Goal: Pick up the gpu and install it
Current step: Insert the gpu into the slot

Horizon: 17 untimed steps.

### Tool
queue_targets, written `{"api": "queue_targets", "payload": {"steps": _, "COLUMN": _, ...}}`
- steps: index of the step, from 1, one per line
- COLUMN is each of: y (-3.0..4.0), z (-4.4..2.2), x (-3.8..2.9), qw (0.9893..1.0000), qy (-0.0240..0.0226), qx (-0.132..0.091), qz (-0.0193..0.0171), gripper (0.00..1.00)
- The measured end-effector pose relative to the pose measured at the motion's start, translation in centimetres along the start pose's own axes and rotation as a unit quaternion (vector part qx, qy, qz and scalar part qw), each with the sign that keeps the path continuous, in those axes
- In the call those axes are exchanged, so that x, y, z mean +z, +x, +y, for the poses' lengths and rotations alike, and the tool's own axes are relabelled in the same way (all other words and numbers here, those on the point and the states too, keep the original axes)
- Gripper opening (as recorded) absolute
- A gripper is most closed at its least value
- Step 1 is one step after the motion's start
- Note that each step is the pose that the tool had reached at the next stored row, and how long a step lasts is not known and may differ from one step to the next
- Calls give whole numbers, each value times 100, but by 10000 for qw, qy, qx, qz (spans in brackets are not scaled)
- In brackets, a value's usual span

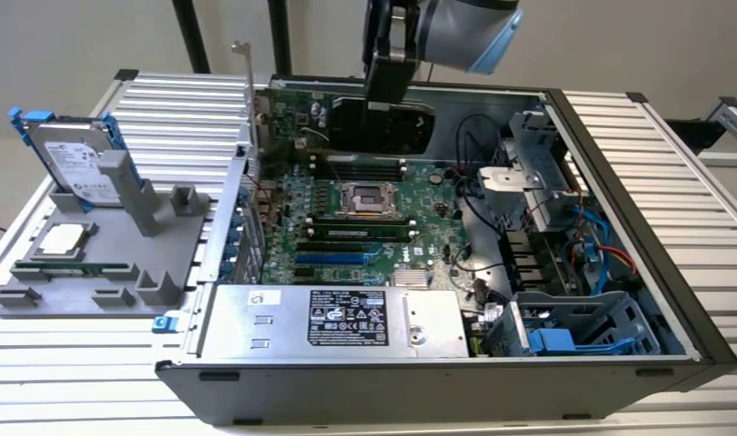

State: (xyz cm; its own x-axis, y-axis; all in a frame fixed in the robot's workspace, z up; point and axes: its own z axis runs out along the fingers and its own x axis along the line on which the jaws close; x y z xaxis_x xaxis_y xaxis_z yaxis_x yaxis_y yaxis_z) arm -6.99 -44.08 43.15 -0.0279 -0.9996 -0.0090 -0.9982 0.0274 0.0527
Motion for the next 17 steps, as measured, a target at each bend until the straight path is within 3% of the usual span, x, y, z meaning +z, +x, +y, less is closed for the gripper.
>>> {"api": "queue_targets", "payload": {"steps": 4, "y": 0, "z": -1, "x": 16, "qw": 9999, "qy": 130, "qx": -1, "qz": -3, "gripper": 0}}
{"api": "queue_targets", "payload": {"steps": 8, "y": 0, "z": -6, "x": 36, "qw": 9998, "qy": 217, "qx": 6, "qz": -6, "gripper": 0}}
{"api": "queue_targets", "payload": {"steps": 17, "y": 0, "z": -9, "x": 52, "qw": 9997, "qy": 235, "qx": 15, "qz": -8, "gripper": 0}}
